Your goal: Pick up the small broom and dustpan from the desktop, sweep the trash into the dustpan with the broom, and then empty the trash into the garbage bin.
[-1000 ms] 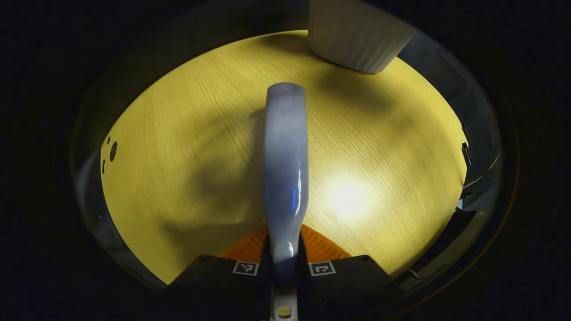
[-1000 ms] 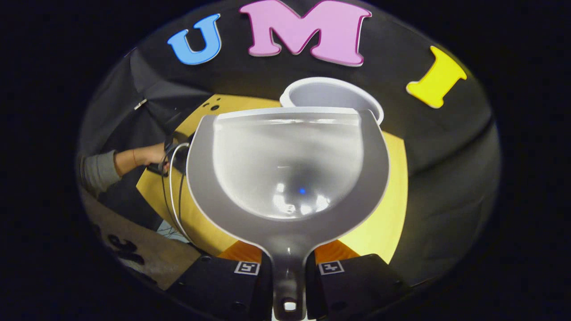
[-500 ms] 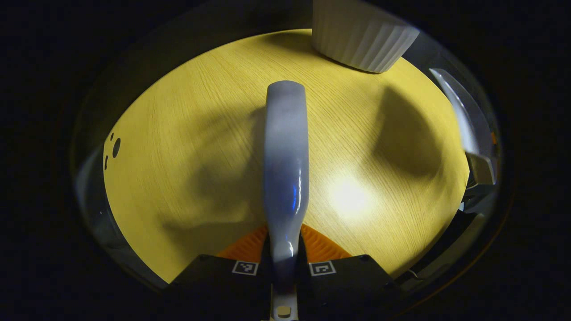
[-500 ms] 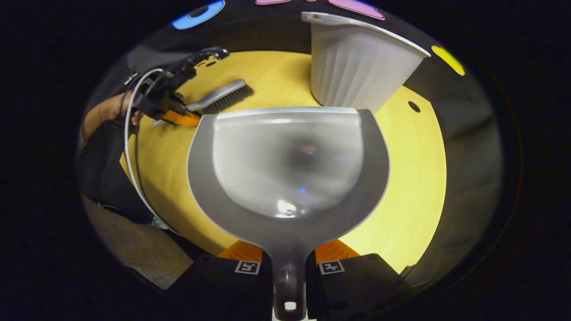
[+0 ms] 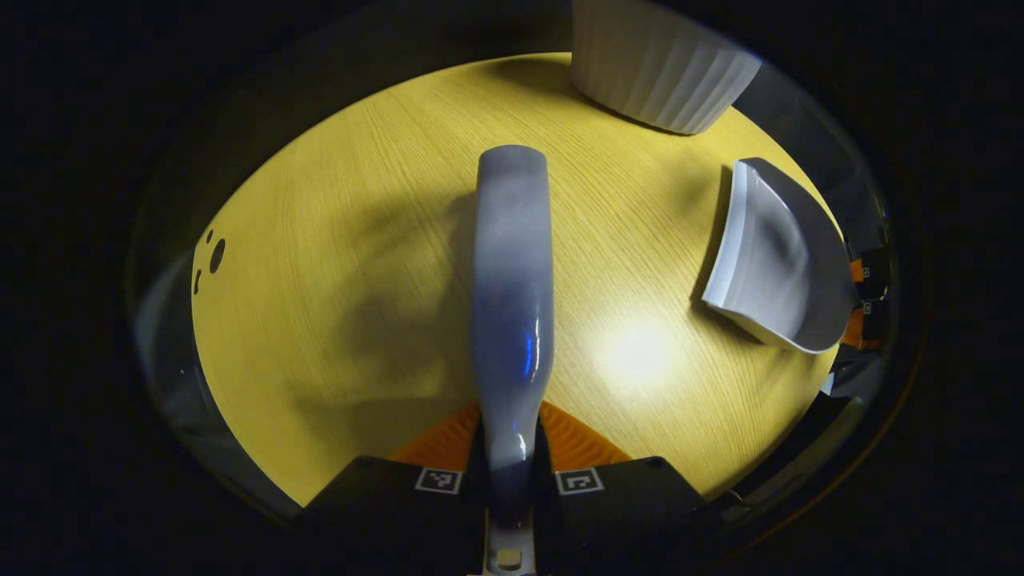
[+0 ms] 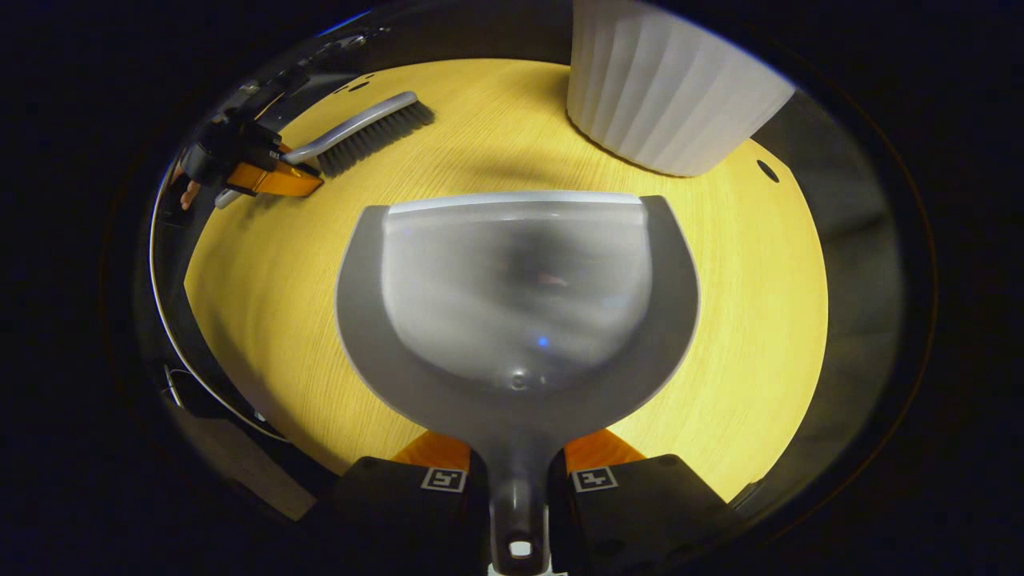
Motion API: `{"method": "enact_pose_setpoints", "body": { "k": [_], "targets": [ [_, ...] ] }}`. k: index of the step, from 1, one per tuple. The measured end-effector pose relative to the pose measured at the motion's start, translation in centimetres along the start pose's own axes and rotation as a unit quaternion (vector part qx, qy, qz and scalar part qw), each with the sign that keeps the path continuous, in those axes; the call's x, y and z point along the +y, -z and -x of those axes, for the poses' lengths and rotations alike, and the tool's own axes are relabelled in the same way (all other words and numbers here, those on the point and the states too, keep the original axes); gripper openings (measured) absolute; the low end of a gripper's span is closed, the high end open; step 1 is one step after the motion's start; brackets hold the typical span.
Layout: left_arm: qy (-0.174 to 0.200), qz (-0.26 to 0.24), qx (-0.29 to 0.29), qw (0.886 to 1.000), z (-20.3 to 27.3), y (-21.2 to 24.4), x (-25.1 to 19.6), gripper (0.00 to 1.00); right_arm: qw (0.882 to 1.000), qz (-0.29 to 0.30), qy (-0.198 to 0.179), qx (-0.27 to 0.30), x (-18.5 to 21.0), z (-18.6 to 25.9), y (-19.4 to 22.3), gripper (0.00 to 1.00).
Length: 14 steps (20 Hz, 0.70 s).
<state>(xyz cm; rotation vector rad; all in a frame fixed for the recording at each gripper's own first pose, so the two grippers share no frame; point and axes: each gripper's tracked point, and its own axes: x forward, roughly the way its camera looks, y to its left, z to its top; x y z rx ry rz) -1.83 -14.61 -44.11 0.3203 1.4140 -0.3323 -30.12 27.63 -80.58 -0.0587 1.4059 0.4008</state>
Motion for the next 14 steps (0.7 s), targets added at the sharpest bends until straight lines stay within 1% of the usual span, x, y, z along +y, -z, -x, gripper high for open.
{"method": "enact_pose_setpoints", "body": {
  "k": [4,5,6,7,8,9,10,11,12,13,14],
  "targets": [
    [-0.007,-0.002,0.002,1.0,0.1,0.1,0.1,0.3,1.0,0.016,-0.008,0.004,0.3,-0.5,0.3,0.34],
    [-0.008,-0.002,0.004,1.0,0.0,0.3,0.0,0.3,1.0,0.012,-0.011,0.004,0.4,-0.6,0.2,0.41],
    [-0.006,-0.001,0.008,1.0,0.2,0.6,-0.2,0.31,1.0,0.009,-0.015,0.006,0.6,-0.5,0.4,0.34],
    [-0.003,-0.001,0.006,1.0,0.6,0.9,-0.3,0.28,1.0,0.006,-0.016,0.006,0.6,-0.4,0.5,0.41],
    [-0.002,-0.002,0.002,1.0,0.9,0.9,-0.5,0.31,1.0,0.007,-0.016,0.005,0.7,-0.4,0.7,0.29],
    [-0.005,-0.002,-0.002,1.0,1.3,0.8,-0.3,0.33,1.0,0.009,-0.016,0.006,0.7,-0.5,0.8,0.36],
    [-0.008,-0.004,-0.007,1.0,1.5,0.7,-0.2,0.36,1.0,0.01,-0.018,0.007,0.6,-0.3,0.8,0.36],
    [-0.01,-0.008,-0.014,1.0,1.8,0.6,0.0,0.43,1.0,0.009,-0.02,0.006,0.7,-0.2,0.9,0.43],
    [-0.012,-0.011,-0.019,1.0,2.2,0.5,0.0,0.52,1.0,0.006,-0.023,0.006,0.8,0.0,1.1,0.38],
    [-0.014,-0.013,-0.023,1.0,2.6,0.4,0.2,0.56,1.0,0.0,-0.029,0.003,1.0,0.2,0.9,0.32],
    [-0.018,-0.015,-0.029,0.999,3.0,0.4,0.2,0.62,0.999,-0.004,-0.033,0.001,1.2,0.4,0.9,0.42]
  ]
}}
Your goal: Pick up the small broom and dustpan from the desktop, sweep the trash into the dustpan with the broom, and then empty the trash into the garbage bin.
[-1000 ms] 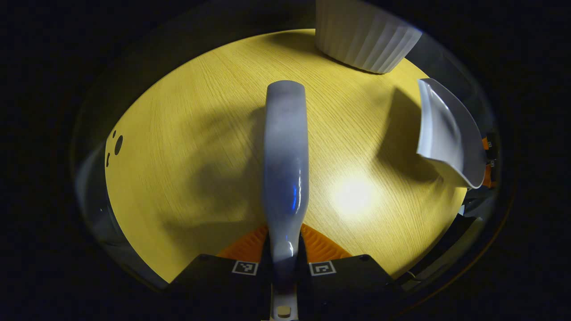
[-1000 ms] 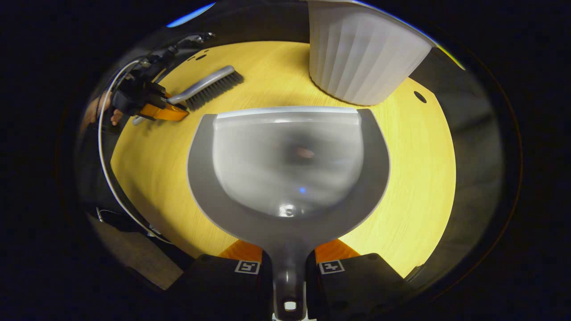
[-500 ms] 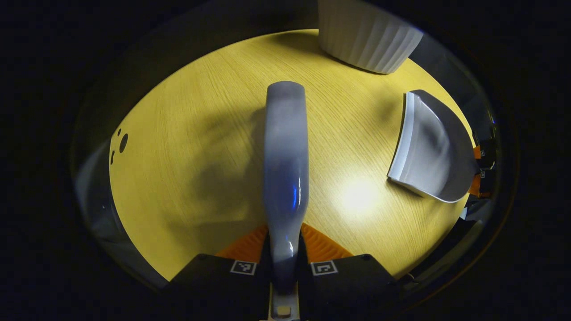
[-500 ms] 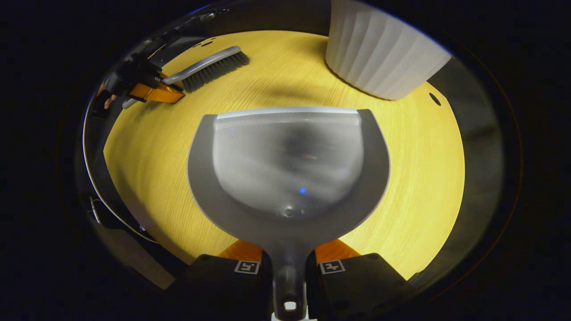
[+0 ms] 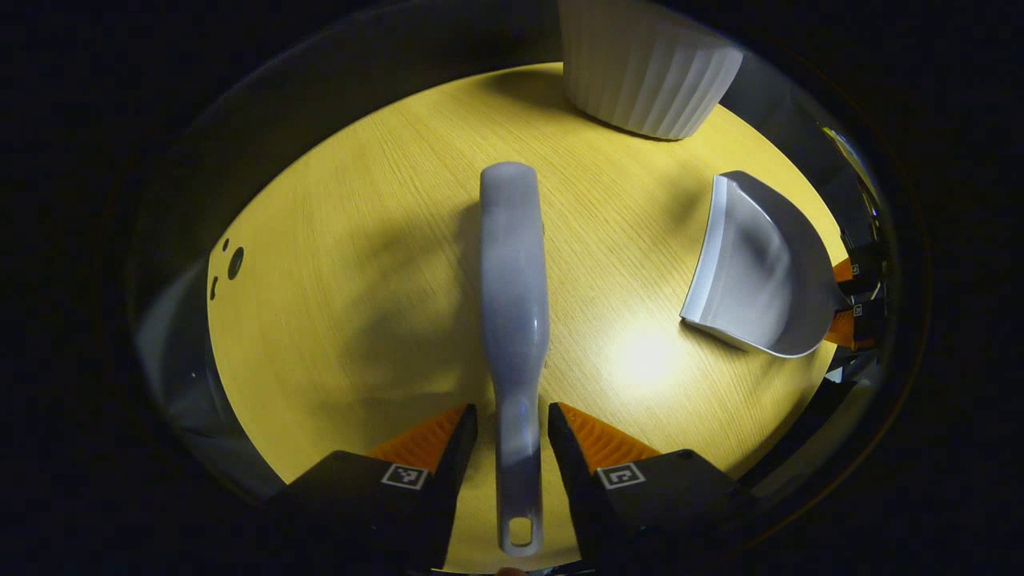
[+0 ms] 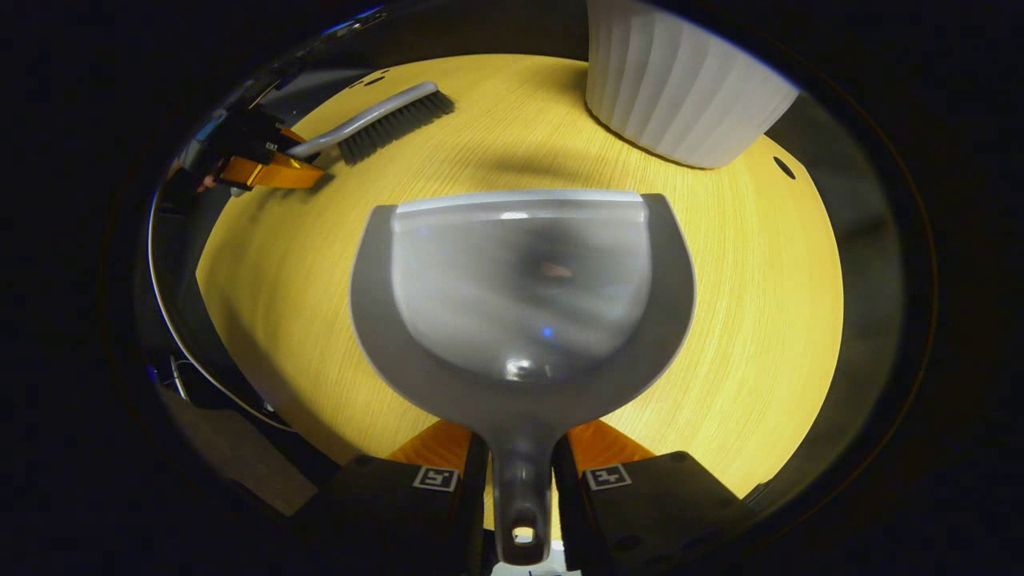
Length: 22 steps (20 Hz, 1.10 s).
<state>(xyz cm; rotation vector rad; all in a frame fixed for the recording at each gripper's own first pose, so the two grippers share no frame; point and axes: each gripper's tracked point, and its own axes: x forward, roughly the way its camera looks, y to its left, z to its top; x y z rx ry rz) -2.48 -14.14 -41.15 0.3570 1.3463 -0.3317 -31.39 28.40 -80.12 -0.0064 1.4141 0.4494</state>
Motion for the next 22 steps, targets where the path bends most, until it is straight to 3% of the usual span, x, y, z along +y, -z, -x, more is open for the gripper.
{"method": "enact_pose_setpoints", "body": {
  "k": [1,2,3,5,6,13,17,22],
  "targets": [
    [-0.002,-0.001,-0.006,1.0,0.5,-0.1,0.0,0.64,1.0,-0.004,-0.003,-0.003,0.1,0.2,-0.1,0.54],
    [-0.004,-0.003,-0.014,1.0,0.9,-0.2,0.0,0.69,1.0,-0.006,-0.005,-0.005,0.3,0.6,-0.2,0.49],
    [-0.004,-0.003,-0.02,1.0,1.3,-0.3,-0.2,0.69,1.0,-0.009,-0.009,-0.01,0.4,0.8,-0.3,0.6],
    [0.003,0.001,-0.045,0.999,2.6,-0.8,-0.9,0.71,0.999,-0.016,-0.011,-0.027,0.5,1.6,-0.7,0.72],
    [0.004,0.002,-0.059,0.998,3.3,-1.0,-1.1,0.71,0.999,-0.018,-0.013,-0.033,0.7,2.1,-0.8,0.93],
    [-0.021,0.029,-0.176,0.984,9.9,-3.2,-1.6,0.77,0.99,-0.043,-0.033,-0.127,0.8,8.7,-3.1,0.97],
    [-0.016,0.059,-0.269,0.961,14.5,-5.5,-2.7,0.79,0.979,-0.05,-0.019,-0.197,-0.3,13.5,-6.2,0.97],
    [-0.013,0.087,-0.369,0.925,20.8,-8.2,-4.1,0.83,0.957,-0.044,0.006,-0.287,-1.1,18.5,-10.1,0.98]
  ]
}}
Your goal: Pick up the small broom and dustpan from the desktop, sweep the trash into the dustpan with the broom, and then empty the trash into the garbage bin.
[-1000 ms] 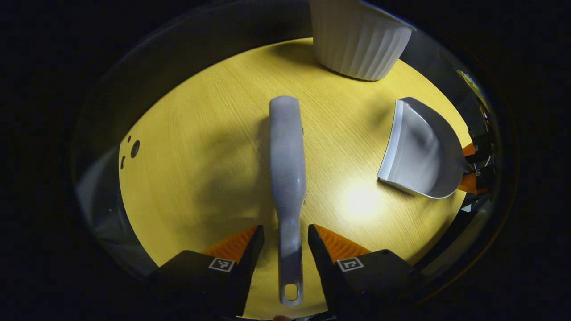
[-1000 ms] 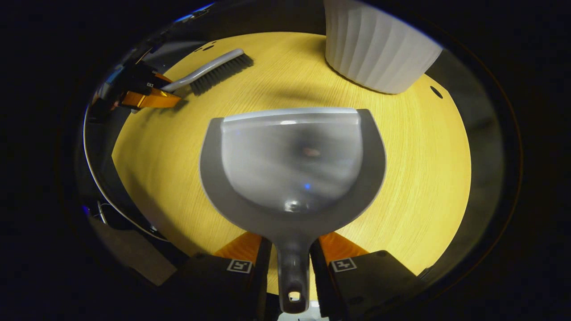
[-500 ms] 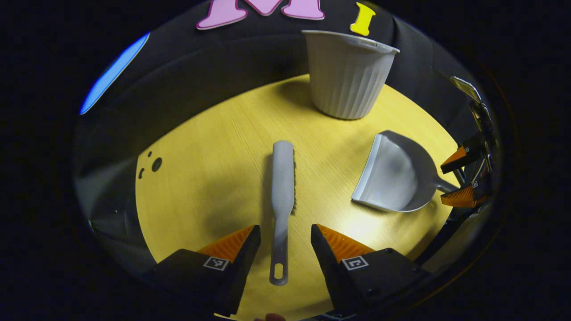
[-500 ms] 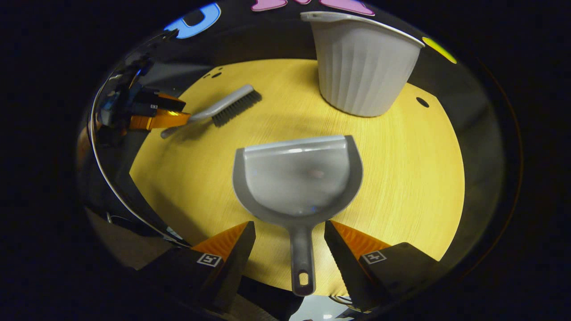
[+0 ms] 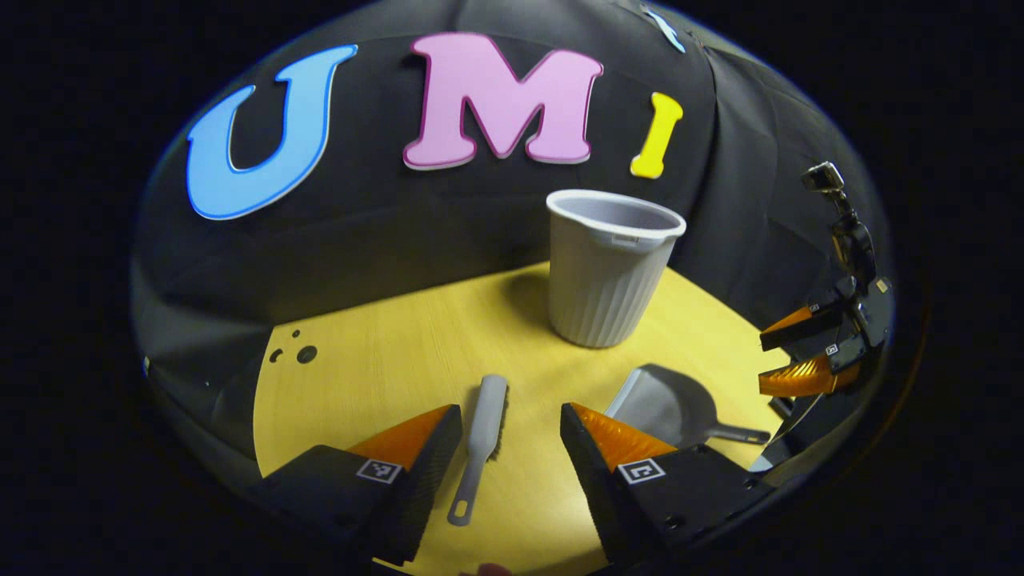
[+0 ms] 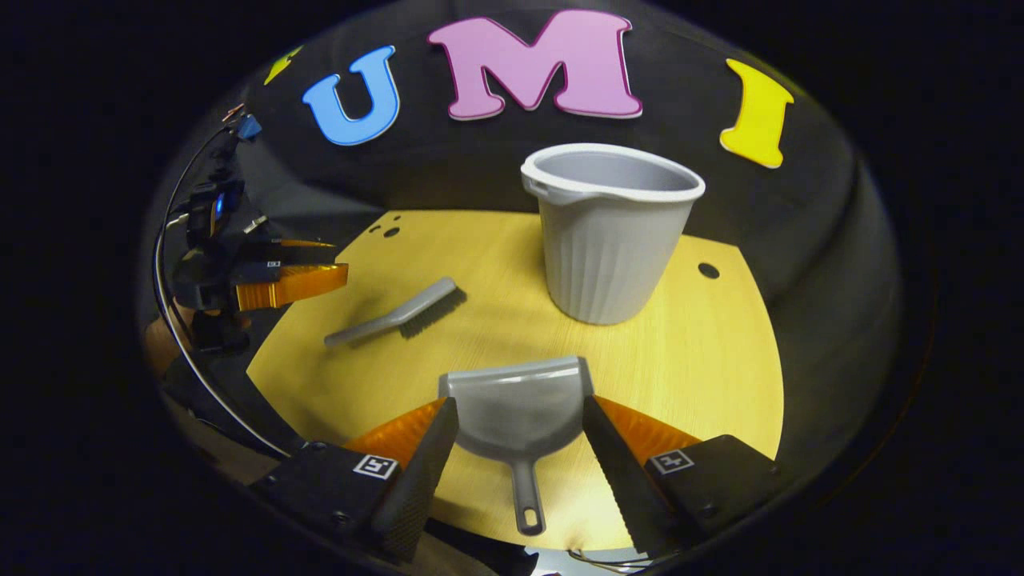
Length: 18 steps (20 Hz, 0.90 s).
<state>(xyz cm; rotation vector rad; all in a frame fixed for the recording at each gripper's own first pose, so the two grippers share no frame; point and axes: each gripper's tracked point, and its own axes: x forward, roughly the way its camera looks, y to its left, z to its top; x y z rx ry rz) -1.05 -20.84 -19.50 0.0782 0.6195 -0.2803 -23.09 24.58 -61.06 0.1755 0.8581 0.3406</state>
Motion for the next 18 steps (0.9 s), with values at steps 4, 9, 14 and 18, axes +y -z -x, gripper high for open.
{"method": "enact_pose_setpoints", "body": {
  "k": [4,9,14,18],
  "targets": [
    [-0.008,0.004,-0.082,0.997,3.2,-4.5,-0.9,0.82,0.996,0.012,-0.005,-0.086,0.5,2.0,-5.5,0.98],
    [-0.012,0.042,-0.136,0.99,7.0,-8.5,-1.9,0.82,0.979,0.047,0.013,-0.197,1.0,5.8,-12.7,0.98],
    [-0.02,0.044,-0.18,0.983,9.4,-11.3,-2.0,0.82,0.96,0.08,0.02,-0.266,2.5,8.9,-16.5,0.97],
    [-0.025,0.006,-0.211,0.977,11.4,-12.7,-2.4,0.82,0.956,0.078,0.013,-0.283,3.5,10.1,-17.8,0.96]
  ]
}}
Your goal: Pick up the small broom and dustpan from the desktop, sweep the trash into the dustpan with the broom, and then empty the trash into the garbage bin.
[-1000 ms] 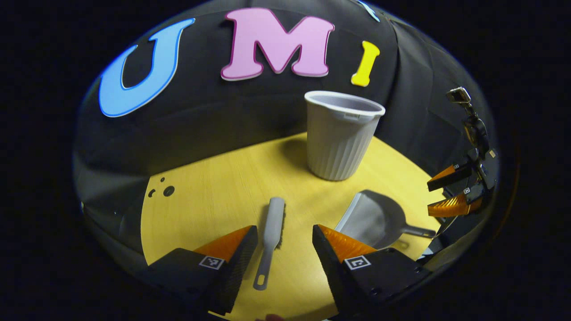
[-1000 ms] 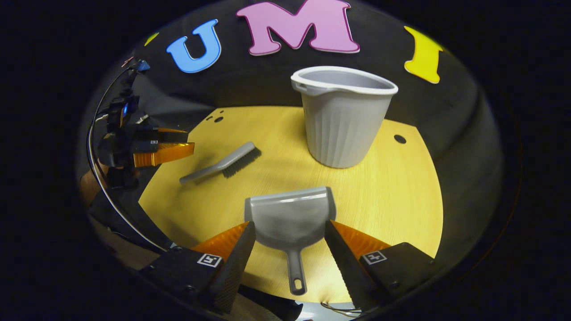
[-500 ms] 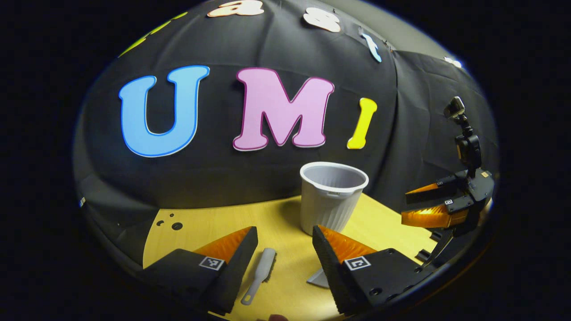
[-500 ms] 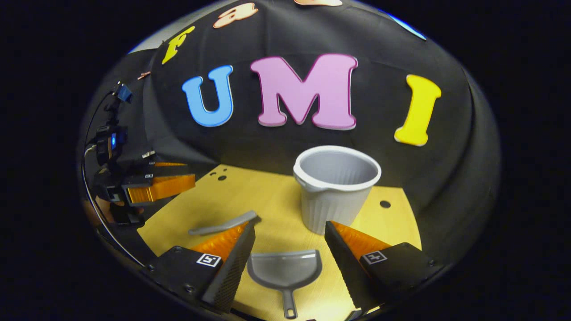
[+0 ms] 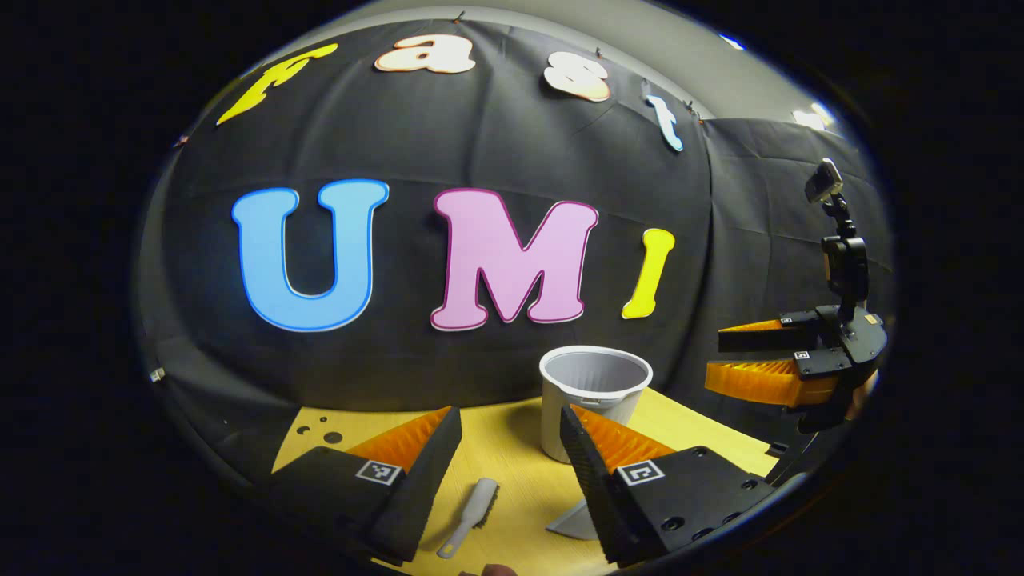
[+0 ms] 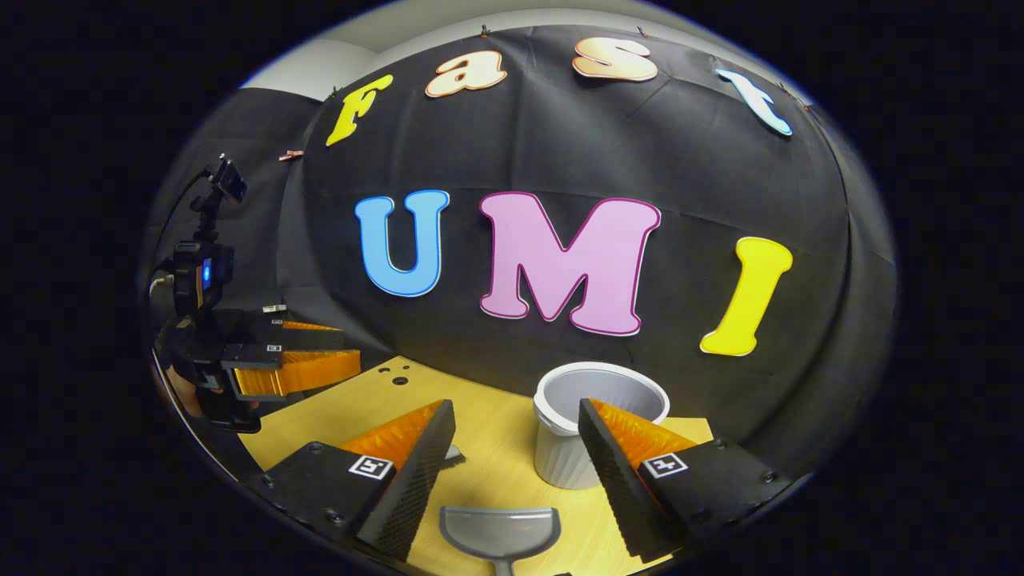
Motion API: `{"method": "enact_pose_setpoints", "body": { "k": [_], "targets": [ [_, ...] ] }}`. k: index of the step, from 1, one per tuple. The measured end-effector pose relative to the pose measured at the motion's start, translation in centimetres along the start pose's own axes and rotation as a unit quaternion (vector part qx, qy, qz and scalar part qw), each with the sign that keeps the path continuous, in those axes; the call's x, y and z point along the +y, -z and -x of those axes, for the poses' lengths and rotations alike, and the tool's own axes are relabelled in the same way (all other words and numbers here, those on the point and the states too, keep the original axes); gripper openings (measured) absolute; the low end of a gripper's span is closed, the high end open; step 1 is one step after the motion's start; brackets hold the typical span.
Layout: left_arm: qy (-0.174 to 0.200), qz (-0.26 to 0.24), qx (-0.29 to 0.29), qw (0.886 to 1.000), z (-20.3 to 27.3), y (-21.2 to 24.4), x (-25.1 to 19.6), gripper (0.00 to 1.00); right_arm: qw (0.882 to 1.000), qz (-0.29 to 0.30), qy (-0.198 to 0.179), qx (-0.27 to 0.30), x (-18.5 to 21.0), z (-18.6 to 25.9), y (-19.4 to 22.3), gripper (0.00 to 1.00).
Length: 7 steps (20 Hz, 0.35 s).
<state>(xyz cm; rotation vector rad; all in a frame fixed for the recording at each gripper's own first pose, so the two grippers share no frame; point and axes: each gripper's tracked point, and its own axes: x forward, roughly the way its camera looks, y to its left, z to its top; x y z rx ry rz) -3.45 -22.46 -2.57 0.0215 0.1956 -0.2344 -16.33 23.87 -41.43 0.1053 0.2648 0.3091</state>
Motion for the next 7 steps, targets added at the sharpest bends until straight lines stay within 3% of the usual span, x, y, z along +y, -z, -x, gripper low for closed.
{"method": "enact_pose_setpoints", "body": {
  "k": [7],
  "targets": [
    [0.002,0.002,0.0,1.0,-0.4,-0.3,0.3,0.82,0.999,-0.035,0.008,-0.02,-0.1,-0.1,-1.4,0.98]
  ]
}}
